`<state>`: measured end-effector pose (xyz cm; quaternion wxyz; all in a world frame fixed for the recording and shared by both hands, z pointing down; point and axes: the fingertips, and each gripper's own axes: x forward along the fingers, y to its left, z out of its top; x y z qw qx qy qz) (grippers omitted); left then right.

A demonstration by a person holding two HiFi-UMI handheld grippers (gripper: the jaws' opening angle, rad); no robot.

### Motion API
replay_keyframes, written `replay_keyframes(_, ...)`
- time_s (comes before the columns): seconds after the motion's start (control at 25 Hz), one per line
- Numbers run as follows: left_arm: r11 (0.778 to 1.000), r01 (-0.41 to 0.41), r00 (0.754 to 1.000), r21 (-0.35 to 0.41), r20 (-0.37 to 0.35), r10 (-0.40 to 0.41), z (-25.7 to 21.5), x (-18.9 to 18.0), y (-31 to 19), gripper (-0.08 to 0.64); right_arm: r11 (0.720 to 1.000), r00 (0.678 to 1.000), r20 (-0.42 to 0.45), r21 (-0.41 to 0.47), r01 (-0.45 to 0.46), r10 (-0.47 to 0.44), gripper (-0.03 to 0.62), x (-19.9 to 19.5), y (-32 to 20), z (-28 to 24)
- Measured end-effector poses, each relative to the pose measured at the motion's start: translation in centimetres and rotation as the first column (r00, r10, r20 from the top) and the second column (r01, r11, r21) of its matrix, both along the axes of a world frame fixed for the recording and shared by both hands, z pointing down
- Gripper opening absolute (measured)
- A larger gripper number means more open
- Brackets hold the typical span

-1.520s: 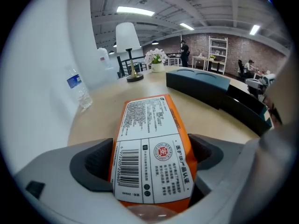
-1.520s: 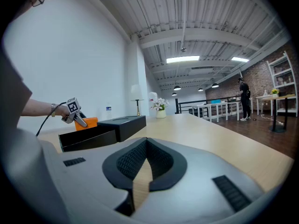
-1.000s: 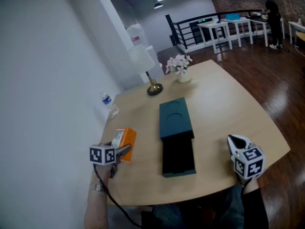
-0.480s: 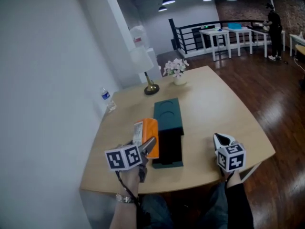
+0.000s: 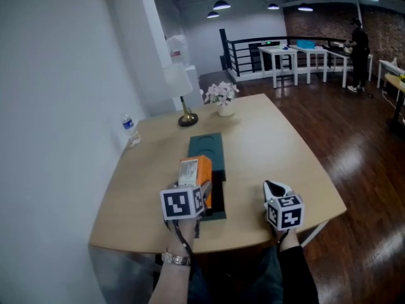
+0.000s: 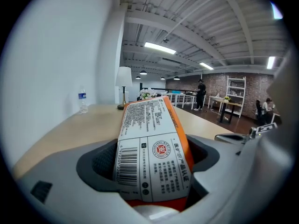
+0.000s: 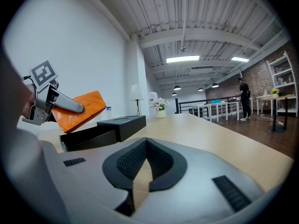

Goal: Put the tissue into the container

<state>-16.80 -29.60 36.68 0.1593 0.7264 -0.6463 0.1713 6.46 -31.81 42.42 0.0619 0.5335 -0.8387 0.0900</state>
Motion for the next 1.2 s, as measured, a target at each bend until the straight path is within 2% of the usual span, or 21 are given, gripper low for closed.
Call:
replay_keyframes(0.16, 0.999, 0.014, 1.000, -0.045, 0.026, -0.012, 1.4, 0.6, -0.4, 0.436, 1.000, 1.000, -0.003, 0.001, 0.000, 0.000, 0.006, -0.1, 0.0, 0.0)
replay_keyframes(0.32, 0.996, 0.046, 0.999, -0.083, -0.021, -0.048, 3.4, 0.5, -0.3, 0.454, 1.000, 1.000, -0.008, 0.007, -0.002, 0.002, 0.006, -0.1, 0.0, -0.1)
replay_keyframes(0.4, 0.994, 0.066, 0.997, -0.088, -0.045, -0.070, 4.0, 0.6, -0.2, 0.460, 1.000, 1.000, -0.005, 0.007, -0.003, 0.003, 0.006, 0.0, 0.0, -0.1)
replay_keyframes(0.56, 0.989, 0.126, 0.991, -0.080, -0.024, -0.128, 4.1, 0.2, 0.4, 0.463, 1.000, 1.000, -0.004, 0.002, -0.002, 0.002, 0.006, -0.1, 0.1, -0.1)
replay_keyframes(0.8, 0.995, 0.095, 0.995, -0.003, -0.022, -0.095, 1.9, 0.4, 1.0, 0.463, 1.000, 1.000, -0.002, 0.001, -0.002, 0.002, 0.006, -0.1, 0.1, -0.1)
replay_keyframes(1.0, 0.991, 0.057, 0.998, 0.121, -0.006, -0.057, -2.0, -0.5, 1.6, 0.464, 1.000, 1.000, -0.005, -0.002, -0.003, 0.002, 0.006, 0.0, 0.2, -0.1)
replay_keyframes(1.08, 0.981, 0.010, 1.000, 0.192, 0.027, -0.016, -4.5, -1.1, 2.3, 0.463, 1.000, 1.000, -0.007, -0.001, -0.003, 0.003, 0.006, 0.1, 0.1, -0.1)
replay_keyframes(1.2, 0.961, -0.074, 0.992, 0.267, 0.116, 0.044, -7.1, -2.7, 4.0, 0.452, 1.000, 1.000, -0.007, -0.001, 0.000, 0.000, 0.006, -0.1, 0.1, -0.1)
